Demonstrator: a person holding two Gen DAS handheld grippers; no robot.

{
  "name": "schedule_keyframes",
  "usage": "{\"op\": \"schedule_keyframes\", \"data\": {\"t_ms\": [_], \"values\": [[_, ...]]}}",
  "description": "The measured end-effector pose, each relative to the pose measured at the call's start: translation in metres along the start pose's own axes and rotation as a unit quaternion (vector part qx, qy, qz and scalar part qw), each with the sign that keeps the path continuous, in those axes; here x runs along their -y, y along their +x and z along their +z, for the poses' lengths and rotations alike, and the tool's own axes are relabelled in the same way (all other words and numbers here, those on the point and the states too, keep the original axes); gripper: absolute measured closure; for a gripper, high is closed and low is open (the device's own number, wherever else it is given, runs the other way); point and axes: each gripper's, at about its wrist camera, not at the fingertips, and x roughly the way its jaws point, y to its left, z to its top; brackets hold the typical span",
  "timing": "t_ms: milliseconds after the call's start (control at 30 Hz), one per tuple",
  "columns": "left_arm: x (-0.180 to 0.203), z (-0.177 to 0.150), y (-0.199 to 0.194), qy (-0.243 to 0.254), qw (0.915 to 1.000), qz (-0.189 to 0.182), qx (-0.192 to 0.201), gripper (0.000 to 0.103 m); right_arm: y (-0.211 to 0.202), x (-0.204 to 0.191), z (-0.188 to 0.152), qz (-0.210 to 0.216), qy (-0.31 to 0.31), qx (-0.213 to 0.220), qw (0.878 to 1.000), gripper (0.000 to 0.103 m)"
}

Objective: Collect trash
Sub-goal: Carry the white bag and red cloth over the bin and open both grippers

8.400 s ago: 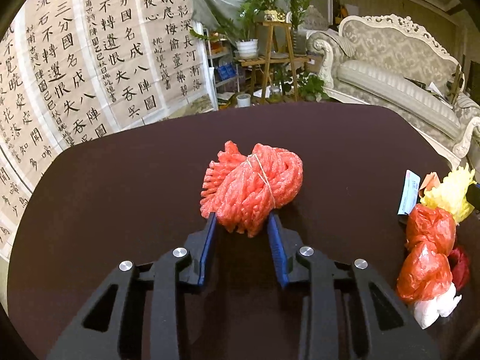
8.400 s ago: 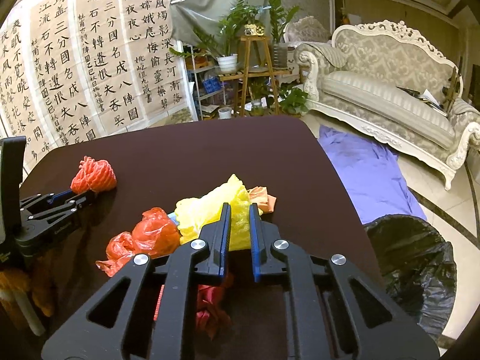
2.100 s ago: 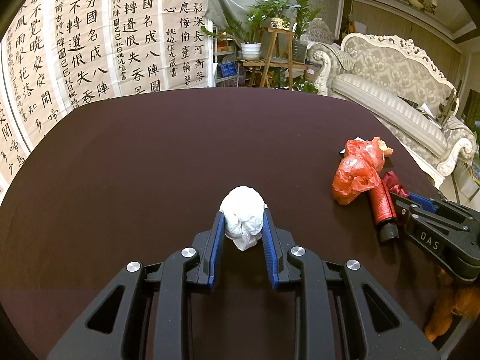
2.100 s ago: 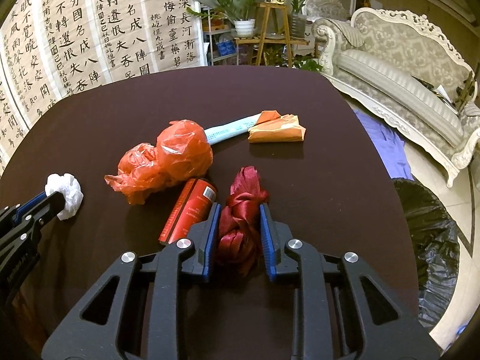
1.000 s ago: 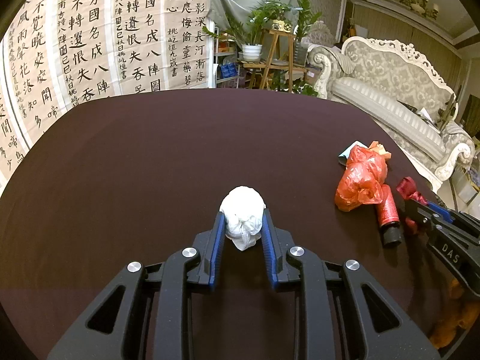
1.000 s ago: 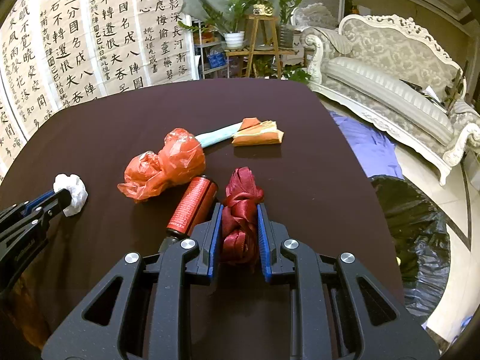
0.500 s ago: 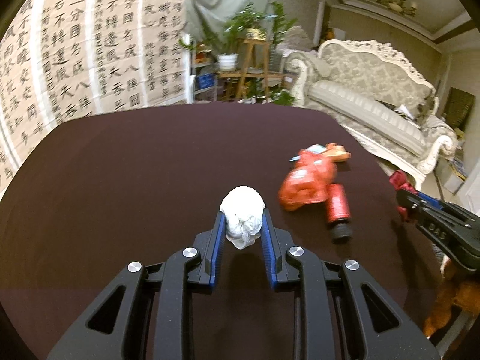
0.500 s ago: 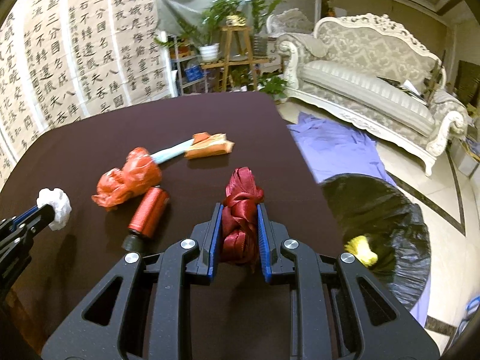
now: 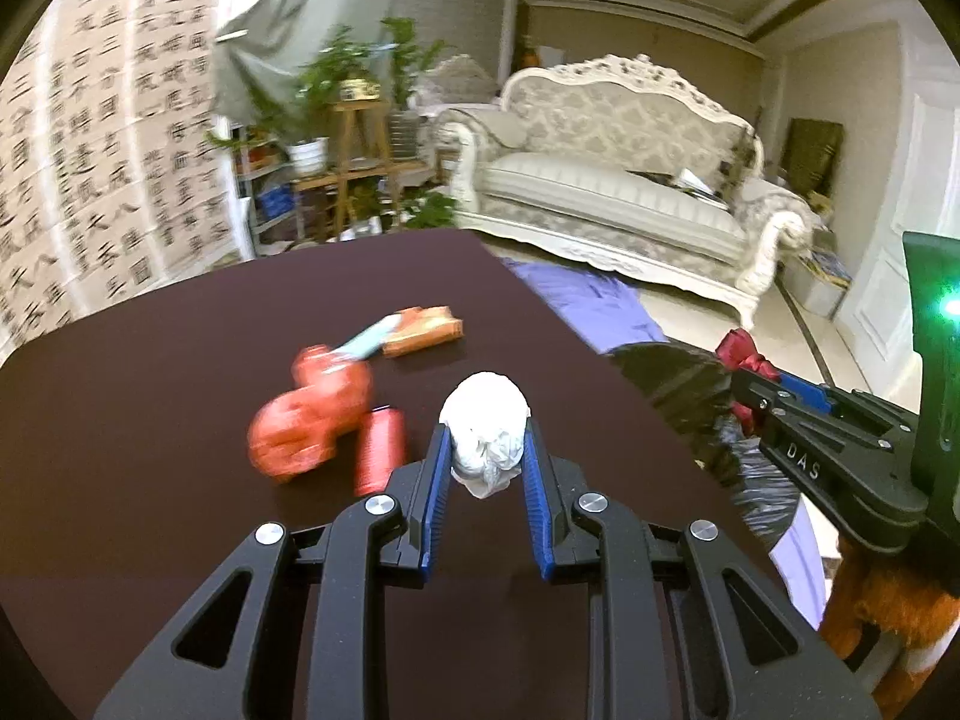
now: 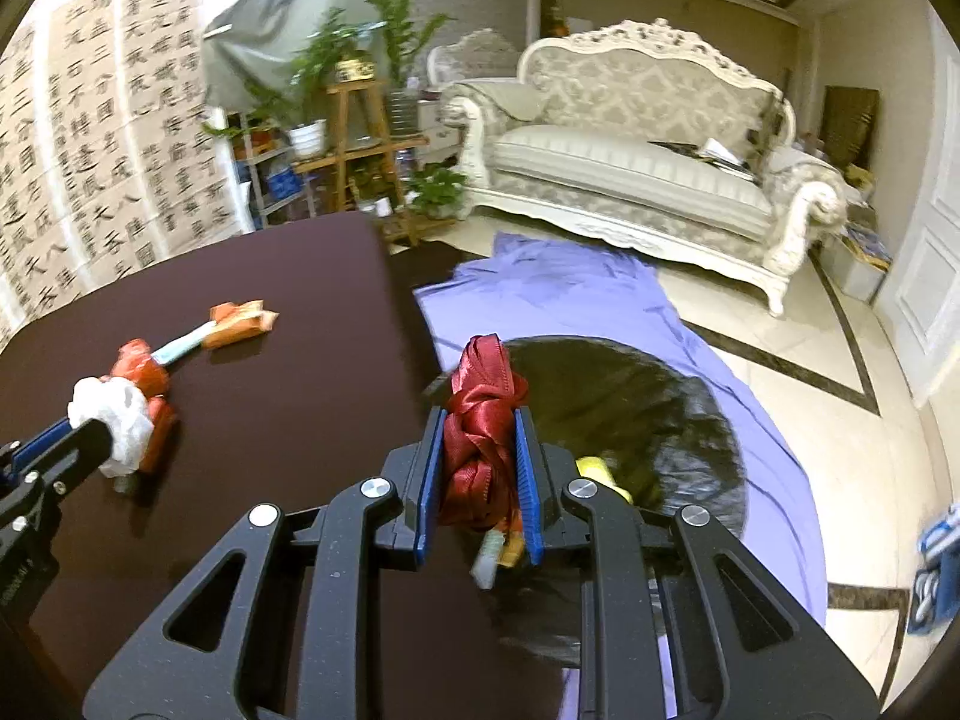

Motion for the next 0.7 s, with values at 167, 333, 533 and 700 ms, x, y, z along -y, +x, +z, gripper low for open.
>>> {"op": "schedule_keyframes", "data": {"t_ms": [167, 333, 533, 700], "values": [[0.029, 0.013, 0.020, 0.020, 0.9997, -0.016, -0.002, 0.079, 0.006, 0.026, -0.001, -0.016, 0.016, 0.004, 1.000, 0.081], [0.052, 0.022, 0.036, 0.043, 0.9988, -0.023, -0.001, 0.079, 0.016, 0.051, -0.002, -0.026, 0.034, 0.002, 0.999, 0.081], [0.076, 0.031, 0.058, 0.058, 0.9980, -0.026, -0.001, 0.079, 0.029, 0.069, -0.001, -0.032, 0.045, -0.002, 0.998, 0.081], [0.090, 0.035, 0.074, 0.065, 0.9974, -0.029, -0.009, 0.078, 0.039, 0.076, 0.000, -0.032, 0.052, -0.003, 0.998, 0.081]]}}
